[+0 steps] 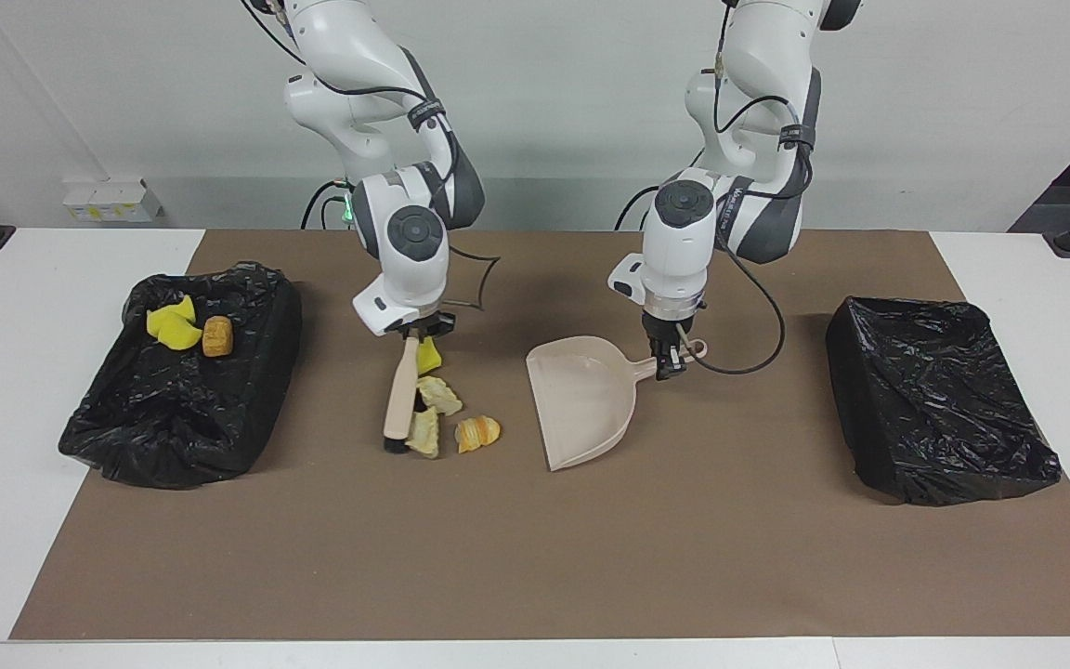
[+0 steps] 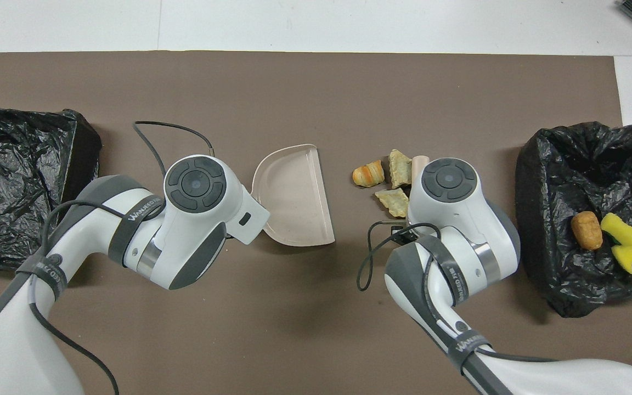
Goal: Sweep and dump trash in bin
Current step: 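Sweep the stones and bread into the dustpan with the right gripper's brush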
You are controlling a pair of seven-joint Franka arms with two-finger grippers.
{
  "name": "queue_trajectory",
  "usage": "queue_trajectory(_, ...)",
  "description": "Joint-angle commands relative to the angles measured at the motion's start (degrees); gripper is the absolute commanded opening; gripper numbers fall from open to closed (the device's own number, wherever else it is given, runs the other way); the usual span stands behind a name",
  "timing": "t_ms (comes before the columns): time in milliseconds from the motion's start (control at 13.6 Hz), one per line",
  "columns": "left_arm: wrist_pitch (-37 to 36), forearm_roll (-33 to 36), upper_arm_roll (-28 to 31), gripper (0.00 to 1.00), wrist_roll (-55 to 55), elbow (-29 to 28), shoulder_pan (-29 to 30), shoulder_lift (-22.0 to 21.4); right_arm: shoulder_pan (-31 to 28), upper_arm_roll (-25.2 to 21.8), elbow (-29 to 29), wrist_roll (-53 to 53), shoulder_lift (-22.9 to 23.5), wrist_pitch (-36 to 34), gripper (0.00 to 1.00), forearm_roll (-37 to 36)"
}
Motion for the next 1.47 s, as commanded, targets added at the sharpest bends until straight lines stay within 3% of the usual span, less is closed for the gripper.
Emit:
queue_trajectory(0, 1.6, 0.9, 0.6, 0.00, 0.8, -3.6, -0.9, -2.4, 3.2, 0.2, 5.6, -1.9, 3.5, -1.1, 0.00, 4.8)
queue_trajectory(221, 1.8, 0.9, 0.6, 0.00, 0.8, -4.0, -0.4, -2.4, 7.4, 0.3, 8.2, -2.6, 5.1, -0.2, 0.00, 9.7)
queue_trajectory(590, 2.8, 0.9, 0.6, 0.00, 0.9, -4.4, -0.2, -2.4, 9.8, 0.7, 8.9, -17.7, 5.2, 0.0, 0.00, 23.6)
queue_trajectory(958, 3.2, 0.9, 0.6, 0.00, 3.2, -5.0, -0.3, -2.8, 6.8, 0.3, 14.7, -18.1, 3.1, -8.6, 0.00, 23.2)
queue_trajectory(1401, 5.1, 0.9, 0.4, 0.00, 3.1, -10.0, -1.0, -5.4, -0.9, -0.4, 14.2, -17.3, -1.9, -17.5, 0.00, 16.9)
